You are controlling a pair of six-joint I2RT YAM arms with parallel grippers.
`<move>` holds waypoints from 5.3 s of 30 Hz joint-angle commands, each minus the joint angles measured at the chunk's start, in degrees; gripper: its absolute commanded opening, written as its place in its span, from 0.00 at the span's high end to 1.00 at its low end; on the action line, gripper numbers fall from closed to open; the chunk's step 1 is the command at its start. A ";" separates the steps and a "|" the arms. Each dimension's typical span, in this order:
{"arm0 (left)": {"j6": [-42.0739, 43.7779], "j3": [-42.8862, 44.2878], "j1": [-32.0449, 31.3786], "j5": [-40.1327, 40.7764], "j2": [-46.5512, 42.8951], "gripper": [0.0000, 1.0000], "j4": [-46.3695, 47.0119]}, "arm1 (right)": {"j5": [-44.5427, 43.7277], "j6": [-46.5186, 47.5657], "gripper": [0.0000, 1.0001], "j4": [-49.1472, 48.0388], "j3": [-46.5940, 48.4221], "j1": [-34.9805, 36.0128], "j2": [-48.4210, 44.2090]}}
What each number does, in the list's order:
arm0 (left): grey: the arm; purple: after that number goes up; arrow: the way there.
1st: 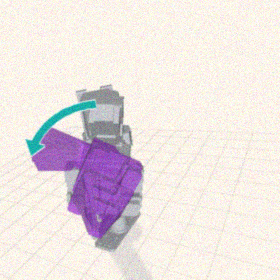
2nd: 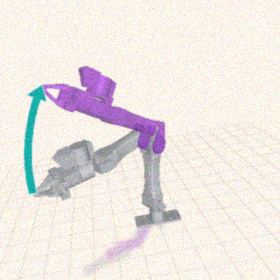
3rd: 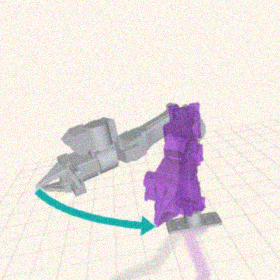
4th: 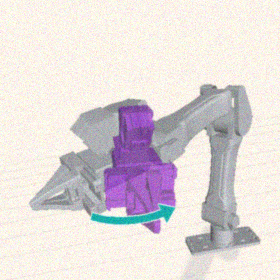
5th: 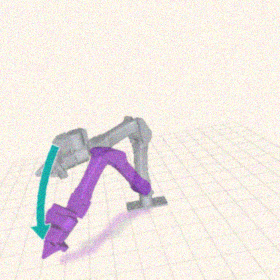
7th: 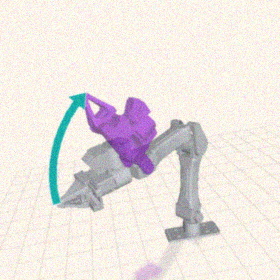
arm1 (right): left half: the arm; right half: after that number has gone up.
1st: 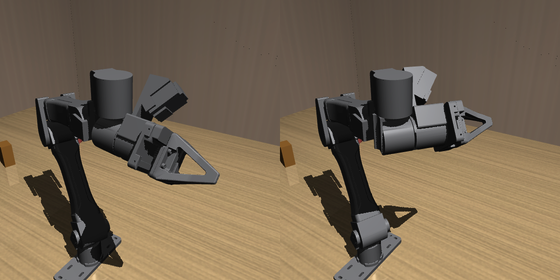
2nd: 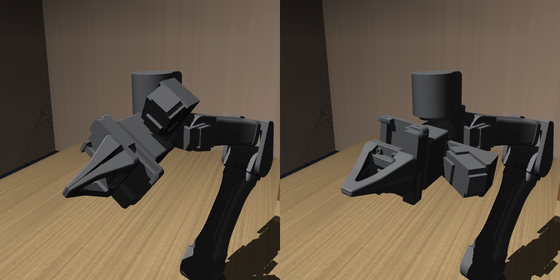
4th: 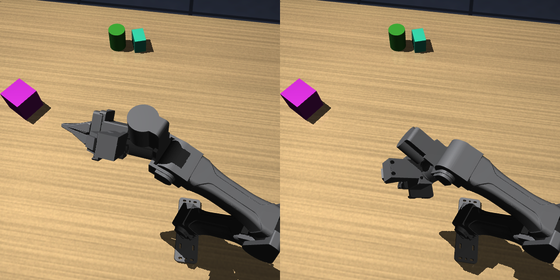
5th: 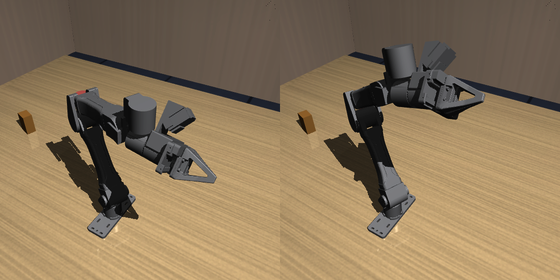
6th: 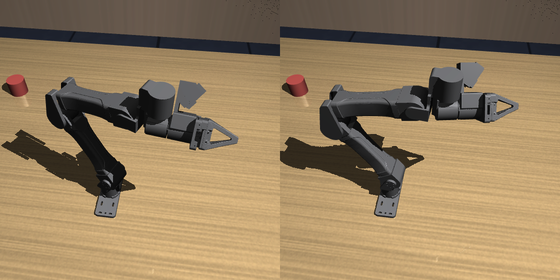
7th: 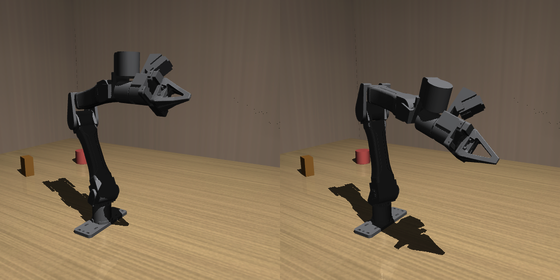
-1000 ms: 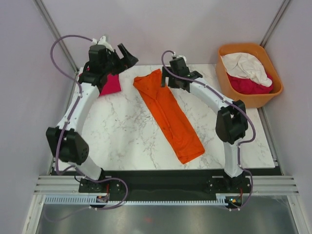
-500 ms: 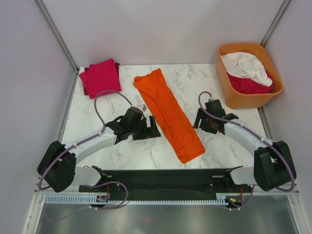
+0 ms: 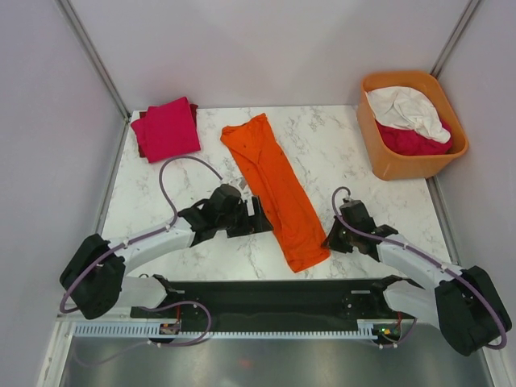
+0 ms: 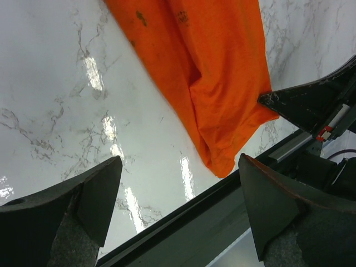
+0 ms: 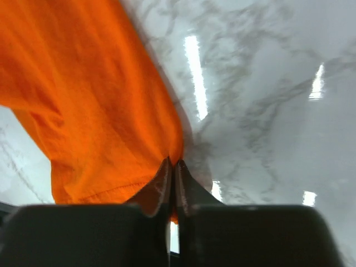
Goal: Fold and stack the t-shirts
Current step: Fold the tshirt
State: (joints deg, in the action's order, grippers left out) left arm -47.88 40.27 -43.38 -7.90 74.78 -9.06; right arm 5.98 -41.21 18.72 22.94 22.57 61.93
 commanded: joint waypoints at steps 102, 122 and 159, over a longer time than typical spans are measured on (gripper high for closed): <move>-23.94 1.19 -20.00 23.20 -16.86 0.98 -26.62 | -19.51 -7.23 1.00 6.59 22.32 35.02 3.19; 1.90 28.44 6.72 13.53 12.04 0.98 -25.57 | -16.00 8.16 1.00 4.57 44.82 16.99 26.21; 7.88 43.42 25.45 7.11 27.89 0.18 -23.38 | -3.28 12.39 0.47 -1.31 59.10 5.99 41.17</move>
State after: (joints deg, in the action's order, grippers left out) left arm -43.38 87.11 -16.16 -0.16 108.49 -33.12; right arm -3.57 -29.71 21.39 87.55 27.35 108.97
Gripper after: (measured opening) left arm 0.877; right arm 0.643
